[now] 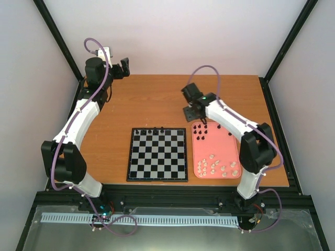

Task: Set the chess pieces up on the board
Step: Pick up the chess piece from the storage box.

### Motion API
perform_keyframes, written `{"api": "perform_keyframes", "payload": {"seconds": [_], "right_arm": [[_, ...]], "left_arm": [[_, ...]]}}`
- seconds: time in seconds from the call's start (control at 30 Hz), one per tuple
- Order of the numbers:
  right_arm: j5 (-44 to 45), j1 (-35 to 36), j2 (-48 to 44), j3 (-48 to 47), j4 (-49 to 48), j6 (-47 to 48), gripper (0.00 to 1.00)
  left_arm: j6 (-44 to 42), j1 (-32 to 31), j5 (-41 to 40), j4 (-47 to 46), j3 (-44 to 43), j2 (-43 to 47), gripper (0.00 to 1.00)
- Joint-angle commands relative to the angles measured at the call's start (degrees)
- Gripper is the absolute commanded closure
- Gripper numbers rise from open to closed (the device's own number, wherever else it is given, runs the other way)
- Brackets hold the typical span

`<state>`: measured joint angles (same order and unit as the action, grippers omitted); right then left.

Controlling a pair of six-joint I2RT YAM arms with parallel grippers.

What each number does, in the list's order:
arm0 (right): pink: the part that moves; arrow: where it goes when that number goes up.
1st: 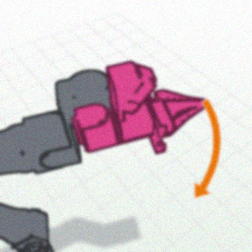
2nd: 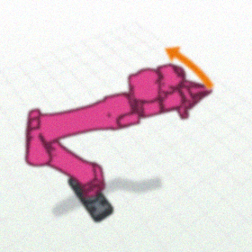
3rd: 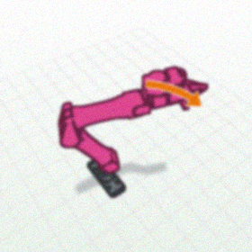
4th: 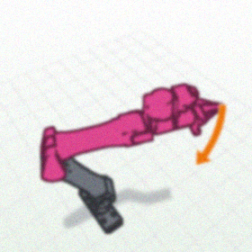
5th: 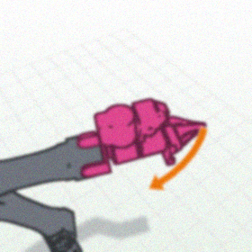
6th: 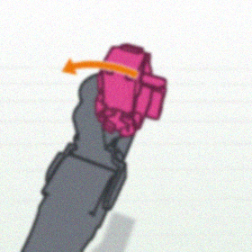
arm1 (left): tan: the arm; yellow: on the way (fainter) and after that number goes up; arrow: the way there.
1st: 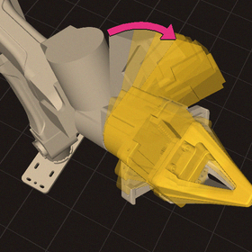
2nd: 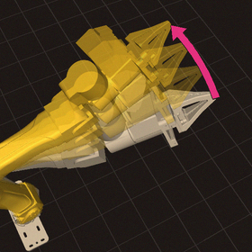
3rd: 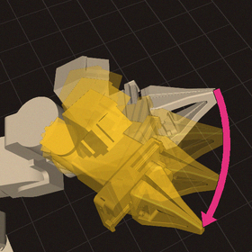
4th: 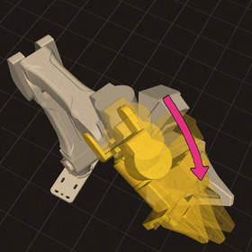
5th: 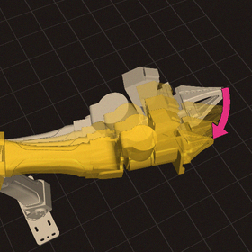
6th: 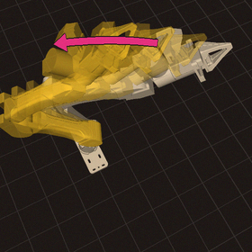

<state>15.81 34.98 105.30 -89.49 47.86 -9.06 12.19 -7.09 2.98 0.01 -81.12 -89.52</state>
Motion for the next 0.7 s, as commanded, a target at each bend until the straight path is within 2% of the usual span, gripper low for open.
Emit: {"api": "perform_keyframes", "payload": {"seconds": [0.0,0.3,0.67], "right_arm": [[1.58,-8.32,-6.13,6.65,-2.64,-3.96,0.26],[0.27,-19.89,-8.67,17.52,-5.59,-8.61,0.37],[-2.06,-26.78,-6.96,21.37,-9.63,-8.23,0.39]], "left_arm": [[-0.17,-0.03,0.39,-0.63,-1.73,0.27,0.0],[0.03,-0.03,1.16,-0.54,-2.27,-0.81,0.0],[-0.06,-0.03,1.24,-0.54,-2.38,-1.2,0.0]]}}
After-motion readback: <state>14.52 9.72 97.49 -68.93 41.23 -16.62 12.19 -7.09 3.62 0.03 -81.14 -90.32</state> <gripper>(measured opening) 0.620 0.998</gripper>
